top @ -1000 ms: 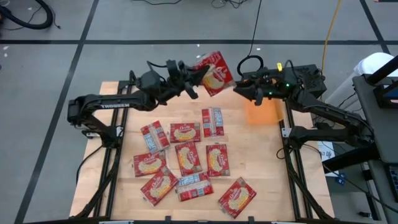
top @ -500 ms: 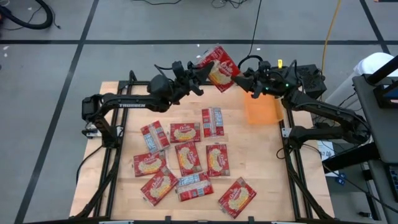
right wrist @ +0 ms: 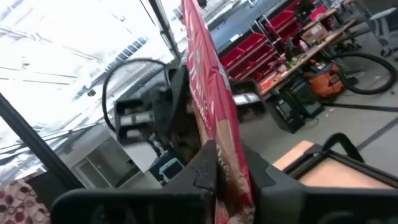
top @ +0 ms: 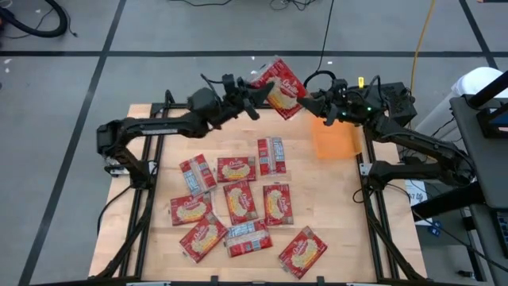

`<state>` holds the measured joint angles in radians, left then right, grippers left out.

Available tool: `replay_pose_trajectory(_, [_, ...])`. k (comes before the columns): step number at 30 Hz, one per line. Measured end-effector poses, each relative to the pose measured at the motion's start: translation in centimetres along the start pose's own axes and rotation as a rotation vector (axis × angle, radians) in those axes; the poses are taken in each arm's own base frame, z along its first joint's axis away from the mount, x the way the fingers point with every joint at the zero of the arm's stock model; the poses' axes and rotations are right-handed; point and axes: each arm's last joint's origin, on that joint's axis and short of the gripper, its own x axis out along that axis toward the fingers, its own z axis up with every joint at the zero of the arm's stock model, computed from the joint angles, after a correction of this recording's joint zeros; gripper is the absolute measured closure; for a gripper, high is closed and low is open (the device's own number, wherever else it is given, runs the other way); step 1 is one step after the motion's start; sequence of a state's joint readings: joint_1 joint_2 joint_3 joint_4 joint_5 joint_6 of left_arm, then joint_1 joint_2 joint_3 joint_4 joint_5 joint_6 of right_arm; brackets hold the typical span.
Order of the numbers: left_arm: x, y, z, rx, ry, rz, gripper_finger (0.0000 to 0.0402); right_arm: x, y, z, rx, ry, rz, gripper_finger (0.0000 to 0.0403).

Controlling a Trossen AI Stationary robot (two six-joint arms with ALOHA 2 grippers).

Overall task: Sort popcorn bags into baskets
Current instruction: Put the red popcorn bag into the orange bin

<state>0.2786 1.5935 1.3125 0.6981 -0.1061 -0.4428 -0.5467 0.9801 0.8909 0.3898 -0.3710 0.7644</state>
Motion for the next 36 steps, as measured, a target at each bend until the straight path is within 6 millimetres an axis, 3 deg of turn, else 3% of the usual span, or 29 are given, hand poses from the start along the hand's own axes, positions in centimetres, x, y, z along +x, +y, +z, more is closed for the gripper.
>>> replay_pose_trajectory(5, [-2.4, 0.0, 3.5, 0.063, 0.164, 0.110, 0.0189, -1.0, 1.3, 1.5, -0.021, 0.095, -0.114, 0.0394])
replay_pose_trajectory(9, [-4.7, 0.2, 5.5, 0.085, 0.286, 0.197, 0.0147, -1.3, 3.1, 3.7, -0.109, 0.226, -0.219, 0.0392])
replay_pose_trajectory(17, [-8.9, 1.0, 6.7, 0.061, 0.576, 0.336, 0.0129, -1.5, 3.6, 5.9, -0.180, 0.535, -0.466, 0.0393])
replay_pose_trajectory(23, [-10.0, 1.2, 5.6, 0.026, 0.755, 0.341, 0.0128, -1.7, 1.4, 5.7, -0.147, 0.709, -0.668, 0.0393])
replay_pose_trajectory(31, [-9.5, 1.4, 3.6, 0.027, 0.840, 0.356, 0.0128, -3.1, -3.0, 5.1, -0.091, 0.962, -1.017, 0.0392])
replay_pose_trajectory(36, [-8.9, 1.4, 2.2, 0.000, 0.868, 0.366, 0.0128, -4.0, -5.6, 5.6, -0.044, 1.046, -1.137, 0.0391])
